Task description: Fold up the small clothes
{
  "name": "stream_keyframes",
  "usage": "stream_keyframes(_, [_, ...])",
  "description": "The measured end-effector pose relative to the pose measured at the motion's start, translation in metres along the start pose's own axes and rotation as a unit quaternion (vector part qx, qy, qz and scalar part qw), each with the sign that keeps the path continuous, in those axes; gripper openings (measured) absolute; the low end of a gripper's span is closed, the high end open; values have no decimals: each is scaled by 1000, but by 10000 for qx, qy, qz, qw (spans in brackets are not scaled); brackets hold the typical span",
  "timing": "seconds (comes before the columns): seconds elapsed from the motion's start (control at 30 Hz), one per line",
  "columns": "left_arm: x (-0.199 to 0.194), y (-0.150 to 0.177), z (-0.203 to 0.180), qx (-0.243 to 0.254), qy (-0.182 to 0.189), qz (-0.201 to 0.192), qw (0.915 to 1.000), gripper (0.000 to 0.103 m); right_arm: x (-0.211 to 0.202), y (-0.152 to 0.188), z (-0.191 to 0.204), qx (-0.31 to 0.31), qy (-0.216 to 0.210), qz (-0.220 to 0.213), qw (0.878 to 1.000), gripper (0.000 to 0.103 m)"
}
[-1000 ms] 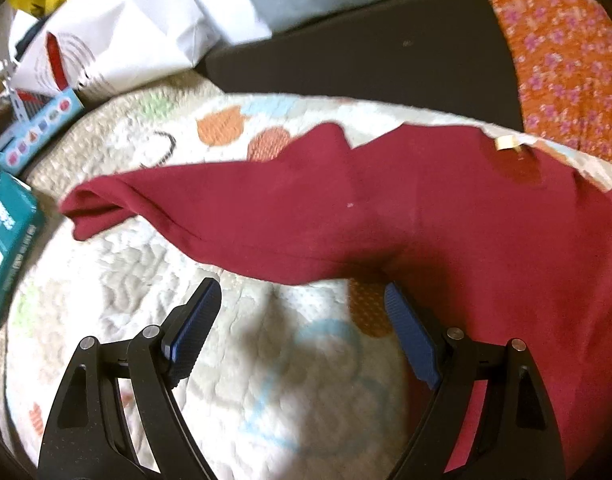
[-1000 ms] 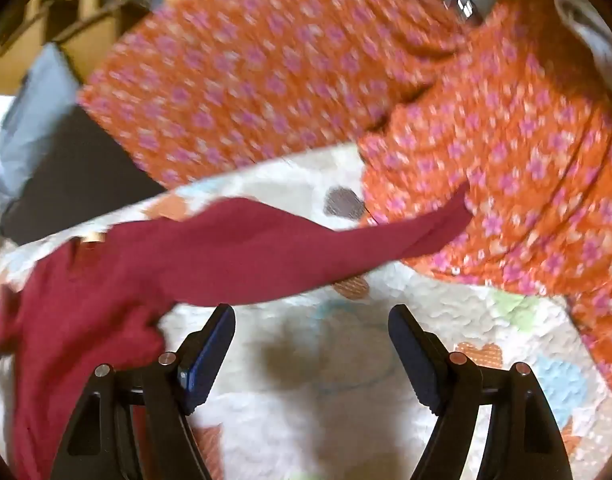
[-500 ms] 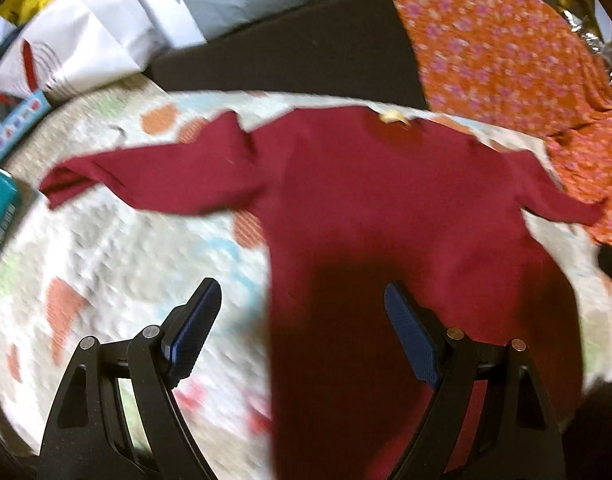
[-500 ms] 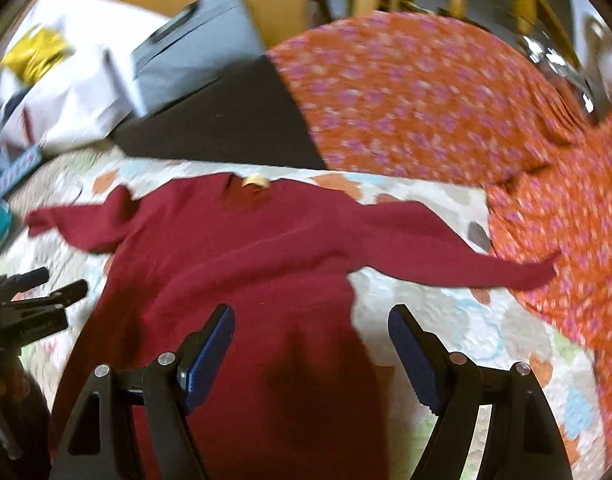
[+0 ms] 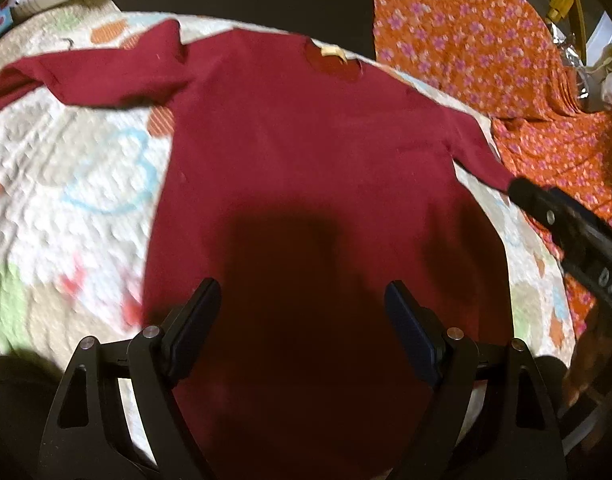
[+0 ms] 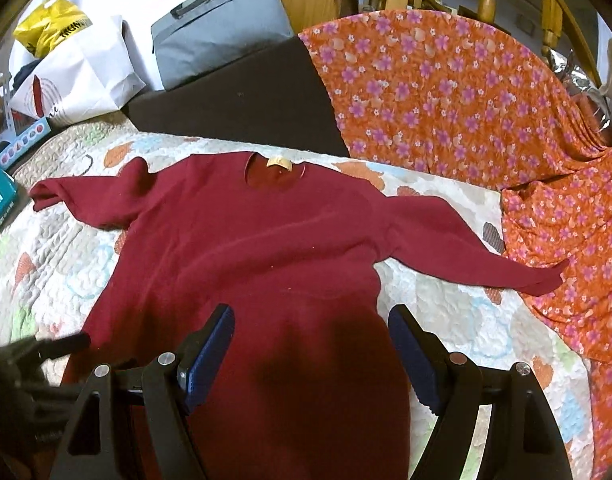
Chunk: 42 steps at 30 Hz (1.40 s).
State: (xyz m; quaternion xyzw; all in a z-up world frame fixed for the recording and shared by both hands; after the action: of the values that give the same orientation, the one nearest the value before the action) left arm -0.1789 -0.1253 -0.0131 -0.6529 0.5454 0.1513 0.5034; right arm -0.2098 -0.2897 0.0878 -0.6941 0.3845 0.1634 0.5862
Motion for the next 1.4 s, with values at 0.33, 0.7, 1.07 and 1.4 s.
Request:
stream_keyframes(0.33, [12, 23, -14, -153, 351, 454, 9982, 84, 11, 4, 3, 20, 25, 253, 9997, 77])
stream_keyframes(0.7, [13, 28, -17, -58, 385, 537, 9978, 84, 13, 1, 12, -76, 14, 309, 9995, 77])
stream_keyframes(1.07, [1, 13, -1, -239, 74, 125, 9996, 84, 13, 5, 15, -67, -94, 350, 9993, 77])
stream_keyframes(1.4, [-4, 9, 10, -521, 94, 26, 9986, 84, 14, 4, 18, -77, -117, 370, 9992, 77])
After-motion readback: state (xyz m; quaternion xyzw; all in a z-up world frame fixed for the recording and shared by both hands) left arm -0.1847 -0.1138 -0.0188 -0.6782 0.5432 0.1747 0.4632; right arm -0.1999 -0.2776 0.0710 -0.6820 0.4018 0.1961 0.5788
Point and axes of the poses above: each gripper's, at about its wrist camera, not at the fingertips, and x roughly the way its jaws point, z to its left, y to its underside, the point moved 7 cm from there along x, roughly the way its jaws point, and after that the axes turned 9 degrees about y, right-handed, at the moved point
